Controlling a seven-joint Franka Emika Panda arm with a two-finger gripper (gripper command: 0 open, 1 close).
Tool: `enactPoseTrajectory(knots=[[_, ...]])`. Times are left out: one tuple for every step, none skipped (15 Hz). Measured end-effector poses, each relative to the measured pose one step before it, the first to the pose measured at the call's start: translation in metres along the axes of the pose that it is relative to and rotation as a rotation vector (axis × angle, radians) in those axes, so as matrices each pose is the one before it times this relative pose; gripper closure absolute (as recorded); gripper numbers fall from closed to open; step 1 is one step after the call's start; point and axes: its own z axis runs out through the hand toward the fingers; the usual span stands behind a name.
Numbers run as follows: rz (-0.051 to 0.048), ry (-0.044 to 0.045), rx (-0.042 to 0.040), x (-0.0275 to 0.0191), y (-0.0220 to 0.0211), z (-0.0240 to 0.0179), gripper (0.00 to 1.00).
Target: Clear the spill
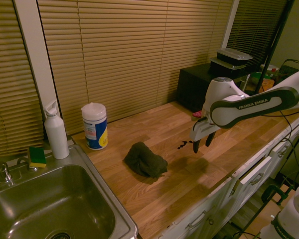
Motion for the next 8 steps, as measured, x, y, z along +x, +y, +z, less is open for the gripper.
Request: enactPoseTrajectory(knots=[[0.00167,-0.00139,0.00141,0.0001,-0.0002,0.00045,0.0],[0.00467,0.00332,0.00876,0.00054,-0.00077,-0.0008,0.0],[0.0007,0.00953,0.01234,0.00095,-0.00194,-0.00219,0.0],[-0.00286,0.00543,0.00913,0.00017,-0.00324,-0.0036,0.0],[-0.00656,0.00677,0.01391,-0.00054,-0.00637,-0.00661,0.0],[-0.0096,0.0089,0.01515,-0.00214,-0.00931,-0.00856,0.0],[-0.00787,0.01068,0.01248,-0.00338,-0.01009,-0.00819,0.0],[-0.00917,0.01022,0.0124,-0.00403,-0.01151,-0.00798,0.0]])
